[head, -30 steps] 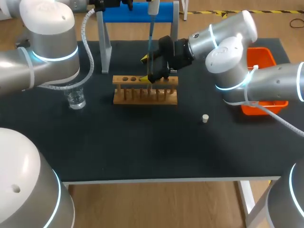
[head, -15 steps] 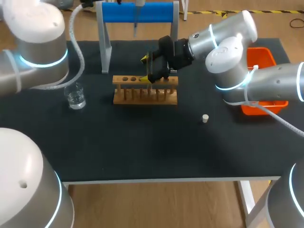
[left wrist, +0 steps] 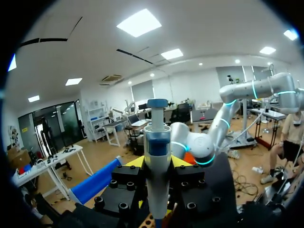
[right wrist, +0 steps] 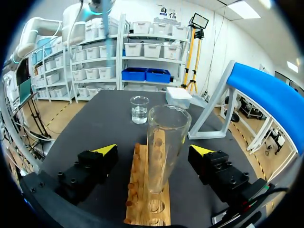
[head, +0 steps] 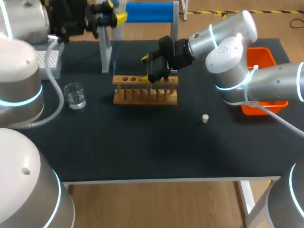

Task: Invert the test tube, pick up the pipette, mount the tip to pipette, aspirate from beaker and dispense into the tube, eject the tip, return the pipette, and cap with the stopper.

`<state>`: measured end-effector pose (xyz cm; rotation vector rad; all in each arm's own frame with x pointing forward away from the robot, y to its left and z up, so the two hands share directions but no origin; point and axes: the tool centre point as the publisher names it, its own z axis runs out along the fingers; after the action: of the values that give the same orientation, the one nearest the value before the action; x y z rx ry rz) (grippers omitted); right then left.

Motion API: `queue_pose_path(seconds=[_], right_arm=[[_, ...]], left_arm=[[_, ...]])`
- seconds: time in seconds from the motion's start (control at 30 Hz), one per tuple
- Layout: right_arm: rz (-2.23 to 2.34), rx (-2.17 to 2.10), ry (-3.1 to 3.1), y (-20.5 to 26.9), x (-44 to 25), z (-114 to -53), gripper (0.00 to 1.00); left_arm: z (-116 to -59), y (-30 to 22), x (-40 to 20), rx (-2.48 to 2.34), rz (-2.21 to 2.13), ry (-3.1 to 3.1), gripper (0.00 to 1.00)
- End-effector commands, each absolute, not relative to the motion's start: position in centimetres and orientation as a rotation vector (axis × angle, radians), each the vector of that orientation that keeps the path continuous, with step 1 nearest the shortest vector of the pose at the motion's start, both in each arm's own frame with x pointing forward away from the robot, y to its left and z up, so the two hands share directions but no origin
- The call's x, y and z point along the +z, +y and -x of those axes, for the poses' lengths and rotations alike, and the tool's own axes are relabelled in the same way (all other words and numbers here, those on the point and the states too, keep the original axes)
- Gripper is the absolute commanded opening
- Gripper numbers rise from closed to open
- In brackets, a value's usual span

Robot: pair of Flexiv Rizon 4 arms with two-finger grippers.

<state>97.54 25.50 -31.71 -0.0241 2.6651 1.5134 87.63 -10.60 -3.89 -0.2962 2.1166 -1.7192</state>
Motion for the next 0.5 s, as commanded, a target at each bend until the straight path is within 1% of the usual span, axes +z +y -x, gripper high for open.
queue_pose_path(seconds=[0.03, 0.2, 0.5], right_arm=[[0.026, 1.512, 2.669, 25.4, -31.6, -97.6, 1.0], [0.026, 1.512, 2.669, 25.4, -31.6, -97.6, 1.0], [0.026, 1.512, 2.669, 25.4, -31.6, -97.6, 1.0]], left_arm=[[-85.0, -9.2, -5.8, -1.764, 0.246, 2.118, 0.0], [-83.7, -10.9, -7.6, -1.828, 0.198, 2.141, 0.0], [-83.0, -14.5, -8.9, -1.903, 0.107, 2.186, 0.0]])
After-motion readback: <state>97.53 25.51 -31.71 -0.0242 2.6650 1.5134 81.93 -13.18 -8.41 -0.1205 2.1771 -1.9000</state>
